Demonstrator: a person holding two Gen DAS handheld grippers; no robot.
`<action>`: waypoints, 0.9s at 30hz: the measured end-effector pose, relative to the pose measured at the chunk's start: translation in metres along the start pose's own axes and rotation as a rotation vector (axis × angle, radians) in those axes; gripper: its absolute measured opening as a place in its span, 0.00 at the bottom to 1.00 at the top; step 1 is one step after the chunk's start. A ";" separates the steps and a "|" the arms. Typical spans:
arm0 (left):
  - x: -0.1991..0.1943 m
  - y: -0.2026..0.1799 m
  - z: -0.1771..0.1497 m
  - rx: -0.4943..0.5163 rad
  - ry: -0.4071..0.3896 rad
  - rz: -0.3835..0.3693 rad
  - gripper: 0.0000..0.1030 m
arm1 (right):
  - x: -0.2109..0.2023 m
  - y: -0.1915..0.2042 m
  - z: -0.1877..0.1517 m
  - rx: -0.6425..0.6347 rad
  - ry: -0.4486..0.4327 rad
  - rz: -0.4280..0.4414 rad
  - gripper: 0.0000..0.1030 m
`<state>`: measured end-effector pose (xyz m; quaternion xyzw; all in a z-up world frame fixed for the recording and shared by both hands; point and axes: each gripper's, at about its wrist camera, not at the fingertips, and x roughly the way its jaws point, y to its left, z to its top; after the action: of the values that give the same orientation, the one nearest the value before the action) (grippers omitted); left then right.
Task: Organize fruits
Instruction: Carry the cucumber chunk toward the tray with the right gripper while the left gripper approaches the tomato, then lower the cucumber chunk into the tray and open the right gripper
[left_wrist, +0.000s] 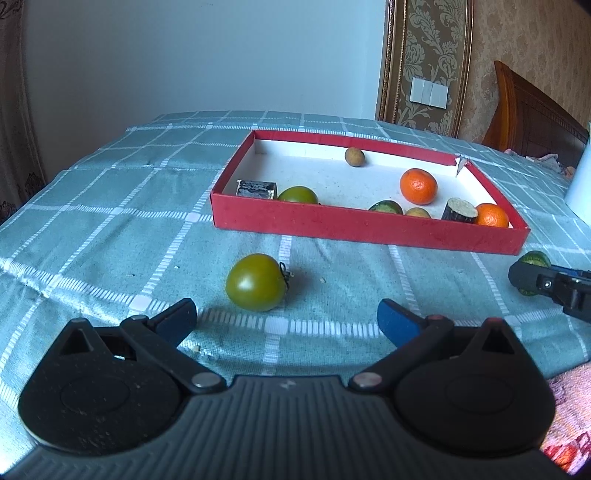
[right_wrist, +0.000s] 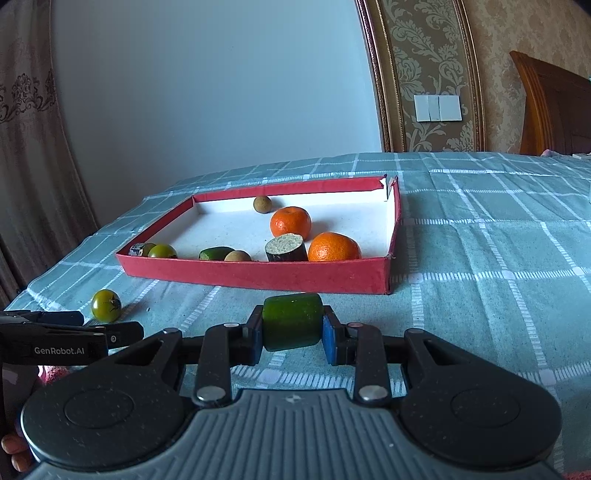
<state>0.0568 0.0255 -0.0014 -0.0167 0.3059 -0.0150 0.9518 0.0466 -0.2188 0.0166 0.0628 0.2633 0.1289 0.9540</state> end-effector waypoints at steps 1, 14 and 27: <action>0.000 0.001 0.000 -0.003 -0.003 -0.005 1.00 | 0.000 0.001 0.002 -0.003 -0.001 -0.002 0.29; -0.004 0.007 -0.001 -0.040 -0.025 -0.040 1.00 | 0.048 0.001 0.079 -0.023 -0.025 -0.084 0.30; -0.005 0.010 -0.001 -0.056 -0.031 -0.042 1.00 | 0.027 -0.024 0.074 0.106 -0.068 -0.081 0.63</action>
<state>0.0527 0.0358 -0.0001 -0.0500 0.2910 -0.0260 0.9551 0.1123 -0.2387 0.0624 0.1069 0.2396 0.0740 0.9621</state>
